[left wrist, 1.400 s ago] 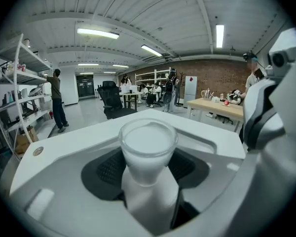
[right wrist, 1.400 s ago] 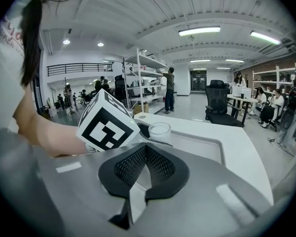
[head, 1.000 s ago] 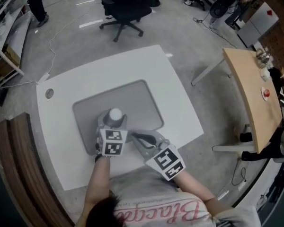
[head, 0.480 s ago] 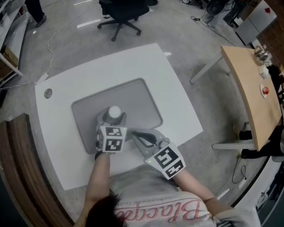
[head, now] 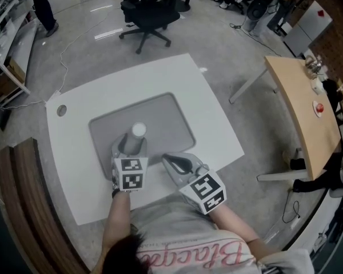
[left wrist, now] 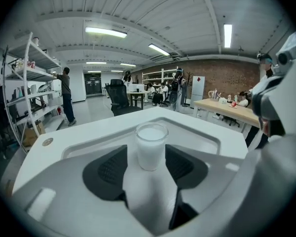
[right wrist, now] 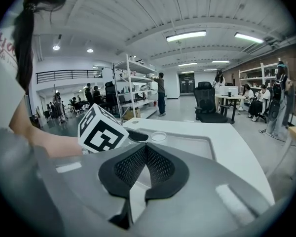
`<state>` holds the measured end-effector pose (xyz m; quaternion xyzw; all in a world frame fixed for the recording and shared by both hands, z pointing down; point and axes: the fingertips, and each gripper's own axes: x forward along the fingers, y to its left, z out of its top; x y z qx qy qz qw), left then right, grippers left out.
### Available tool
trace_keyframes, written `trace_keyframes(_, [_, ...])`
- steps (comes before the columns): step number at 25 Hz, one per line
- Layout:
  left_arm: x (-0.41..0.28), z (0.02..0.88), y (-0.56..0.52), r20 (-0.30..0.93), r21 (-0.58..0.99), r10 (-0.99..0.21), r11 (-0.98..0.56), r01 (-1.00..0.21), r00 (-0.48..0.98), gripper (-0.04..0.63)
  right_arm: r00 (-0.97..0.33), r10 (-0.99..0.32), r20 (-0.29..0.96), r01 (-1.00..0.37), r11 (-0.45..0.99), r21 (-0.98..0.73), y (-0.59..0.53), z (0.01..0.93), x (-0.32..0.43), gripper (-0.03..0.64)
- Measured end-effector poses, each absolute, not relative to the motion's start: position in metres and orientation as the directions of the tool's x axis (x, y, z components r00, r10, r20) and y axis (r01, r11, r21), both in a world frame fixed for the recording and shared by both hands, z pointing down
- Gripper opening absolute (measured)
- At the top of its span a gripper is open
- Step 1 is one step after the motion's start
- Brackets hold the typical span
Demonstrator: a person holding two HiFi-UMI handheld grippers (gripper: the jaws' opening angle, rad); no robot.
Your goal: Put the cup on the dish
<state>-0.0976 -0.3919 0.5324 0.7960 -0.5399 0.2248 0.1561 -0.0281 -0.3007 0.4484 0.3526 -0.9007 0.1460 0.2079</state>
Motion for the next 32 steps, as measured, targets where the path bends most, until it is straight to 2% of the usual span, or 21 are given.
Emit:
trace_keyframes(8, [-0.107, 0.481, -0.356, 0.424, -0.075, -0.853, -0.368, -0.927, 0.304, 0.068, -0.679, -0.597, 0.428, -0.688, 0.72, -0.088, -0.296, 0.438, -0.033, 0.0])
trace_keyframes(13, [-0.114, 0.454, -0.339, 0.375, -0.04, -0.872, -0.356, -0.934, 0.316, -0.002, -0.694, -0.595, 0.405, -0.673, 0.736, -0.072, -0.295, 0.431, -0.041, 0.0])
trace_keyframes(20, [-0.111, 0.435, -0.325, 0.362, 0.155, -0.828, -0.4, -0.903, 0.429, -0.002, -0.704, -0.598, 0.382, -0.662, 0.748, -0.049, -0.296, 0.421, -0.05, 0.0])
trace_keyframes(32, [-0.107, 0.42, -0.318, 0.361, 0.095, -0.832, -0.416, -0.904, 0.421, -0.002, -0.686, -0.621, 0.379, -0.678, 0.735, -0.021, -0.3, 0.415, -0.059, 0.0])
